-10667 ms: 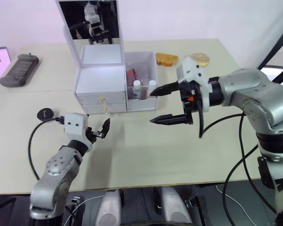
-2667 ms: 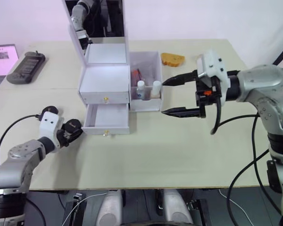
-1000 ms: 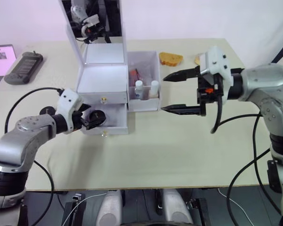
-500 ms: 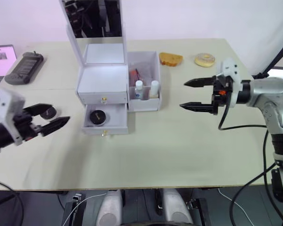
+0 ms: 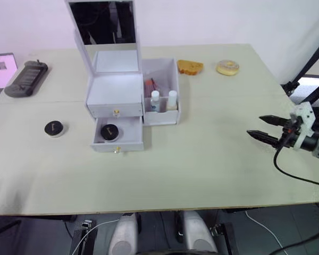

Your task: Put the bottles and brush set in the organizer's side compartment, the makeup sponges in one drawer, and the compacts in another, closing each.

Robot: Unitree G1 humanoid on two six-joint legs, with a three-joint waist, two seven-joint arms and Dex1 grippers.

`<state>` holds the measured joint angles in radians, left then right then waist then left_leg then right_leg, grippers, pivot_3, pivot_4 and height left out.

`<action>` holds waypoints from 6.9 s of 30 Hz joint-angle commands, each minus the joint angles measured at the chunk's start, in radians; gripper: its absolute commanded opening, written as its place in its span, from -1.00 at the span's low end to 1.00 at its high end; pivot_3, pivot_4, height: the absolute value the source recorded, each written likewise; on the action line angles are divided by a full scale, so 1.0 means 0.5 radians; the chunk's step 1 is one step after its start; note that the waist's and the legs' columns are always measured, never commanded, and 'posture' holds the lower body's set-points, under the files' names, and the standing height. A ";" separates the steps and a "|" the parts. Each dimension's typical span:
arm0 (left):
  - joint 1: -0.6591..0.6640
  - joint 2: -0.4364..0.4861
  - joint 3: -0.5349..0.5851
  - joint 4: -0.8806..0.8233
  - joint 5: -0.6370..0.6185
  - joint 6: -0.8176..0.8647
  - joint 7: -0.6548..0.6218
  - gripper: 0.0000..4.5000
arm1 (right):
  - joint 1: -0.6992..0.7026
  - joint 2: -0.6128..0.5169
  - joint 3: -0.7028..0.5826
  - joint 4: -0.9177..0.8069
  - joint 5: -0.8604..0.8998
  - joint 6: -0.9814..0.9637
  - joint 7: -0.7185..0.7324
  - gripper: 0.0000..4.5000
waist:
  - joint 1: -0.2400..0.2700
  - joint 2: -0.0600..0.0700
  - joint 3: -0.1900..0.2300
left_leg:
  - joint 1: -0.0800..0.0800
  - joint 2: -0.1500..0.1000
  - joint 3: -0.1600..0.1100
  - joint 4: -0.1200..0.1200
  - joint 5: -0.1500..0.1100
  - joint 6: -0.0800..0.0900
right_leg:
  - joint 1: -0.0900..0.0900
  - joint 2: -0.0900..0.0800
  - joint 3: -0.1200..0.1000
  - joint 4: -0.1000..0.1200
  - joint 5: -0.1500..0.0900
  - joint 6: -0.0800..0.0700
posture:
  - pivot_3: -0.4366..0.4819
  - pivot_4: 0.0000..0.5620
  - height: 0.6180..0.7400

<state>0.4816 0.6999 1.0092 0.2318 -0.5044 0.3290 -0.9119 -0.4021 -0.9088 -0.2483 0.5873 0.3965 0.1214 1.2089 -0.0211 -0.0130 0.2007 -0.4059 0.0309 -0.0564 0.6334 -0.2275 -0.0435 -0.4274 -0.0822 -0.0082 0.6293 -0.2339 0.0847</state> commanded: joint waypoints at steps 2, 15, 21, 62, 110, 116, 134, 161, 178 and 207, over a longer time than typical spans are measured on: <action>0.027 -0.004 0.025 -0.015 -0.044 -0.095 -0.006 0.99 | 0.029 -0.001 -0.065 -0.153 0.051 0.019 0.017 1.00 | -0.003 0.000 -0.001 | 0.000 0.001 0.001 0.001 -0.001 -0.002 | 0.000 0.000 0.000 -0.001 0.000 0.000 | -0.05 -0.47 1.00; -0.284 0.126 -0.321 -0.477 -0.087 0.355 0.328 0.99 | -0.295 0.078 0.277 -1.425 0.470 0.957 -0.033 1.00 | 0.010 0.000 -0.001 | 0.000 0.003 0.003 -0.006 0.001 0.001 | -0.005 0.003 0.002 0.004 0.004 -0.003 | -0.05 -0.47 1.00; -0.571 0.185 -0.623 -0.604 -0.040 0.598 0.539 0.99 | -0.578 0.054 0.458 -1.699 0.493 1.056 0.061 1.00 | 0.020 -0.001 -0.002 | -0.003 0.002 0.004 -0.005 0.001 0.001 | -0.005 0.002 0.002 0.001 0.008 -0.008 | -0.05 -0.47 1.00; -2.039 0.220 -1.484 0.696 0.493 0.455 0.649 0.19 | -0.767 -0.008 0.393 -1.860 0.711 1.525 -0.202 1.00 | 0.014 -0.006 -0.002 | -0.003 0.002 0.003 -0.003 0.003 -0.001 | -0.004 0.005 0.002 0.003 0.019 0.007 | -0.05 -0.47 1.00; -2.239 0.454 -2.244 -0.742 0.033 0.912 -0.288 0.19 | -0.775 0.060 0.332 -1.866 0.640 1.461 -0.246 1.00 | 0.012 -0.004 0.000 | -0.005 0.002 0.003 -0.004 0.003 -0.001 | -0.005 0.008 0.006 0.003 0.013 0.003 | -0.05 -0.47 1.00; -2.279 0.343 -2.321 -0.605 0.163 0.807 -0.298 0.19 | -0.748 0.038 0.305 -1.895 0.658 1.469 -0.294 1.00 | 0.012 -0.004 0.000 | -0.005 0.002 0.003 -0.003 0.003 0.000 | -0.005 0.008 0.006 0.003 0.013 0.003 | -0.05 -0.47 1.00; -2.322 0.164 -2.314 -0.484 0.320 0.726 -0.287 0.82 | -0.720 0.014 0.295 -1.910 0.675 1.446 -0.341 1.00 | 0.019 -0.004 0.000 | -0.005 0.002 0.002 0.000 0.003 0.000 | -0.005 0.008 0.006 0.005 0.014 0.002 | -0.05 -0.47 1.00; -1.613 0.567 -1.302 -1.169 -0.351 1.180 -0.350 0.97 | -0.746 -0.025 0.360 -1.715 0.574 1.261 -0.159 1.00 | 0.007 -0.004 0.000 | -0.004 0.002 0.002 -0.002 0.003 0.000 | -0.005 0.008 0.006 0.004 0.013 0.002 | -0.05 -0.47 1.00; -0.432 -0.297 -0.858 -1.609 -0.216 0.610 0.279 -0.99 | -0.967 0.122 0.572 -1.488 0.434 1.184 -0.047 1.00 | 0.021 -0.006 -0.001 | -0.003 0.002 0.004 0.003 0.003 0.000 | -0.002 0.006 0.007 0.002 0.017 -0.004 | -0.05 -0.47 1.00; -1.134 -0.455 -1.541 -0.915 0.071 0.261 0.564 -0.99 | -0.911 -0.045 0.422 -1.630 0.455 1.274 -0.079 1.00 | 0.018 -0.005 -0.001 | -0.003 0.002 0.003 0.001 0.003 0.000 | -0.002 0.008 0.007 0.002 0.018 -0.002 | -0.05 -0.47 1.00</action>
<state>-0.0656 0.4560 0.2418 -0.2227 -0.4739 0.4583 -0.6369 -0.8490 -0.9172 0.0068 -0.1972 0.6124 0.7599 1.1742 -0.0120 -0.0156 0.2000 -0.4072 0.0319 -0.0548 0.6338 -0.2258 -0.0437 -0.4285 -0.0781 -0.0050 0.6303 -0.2250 0.0838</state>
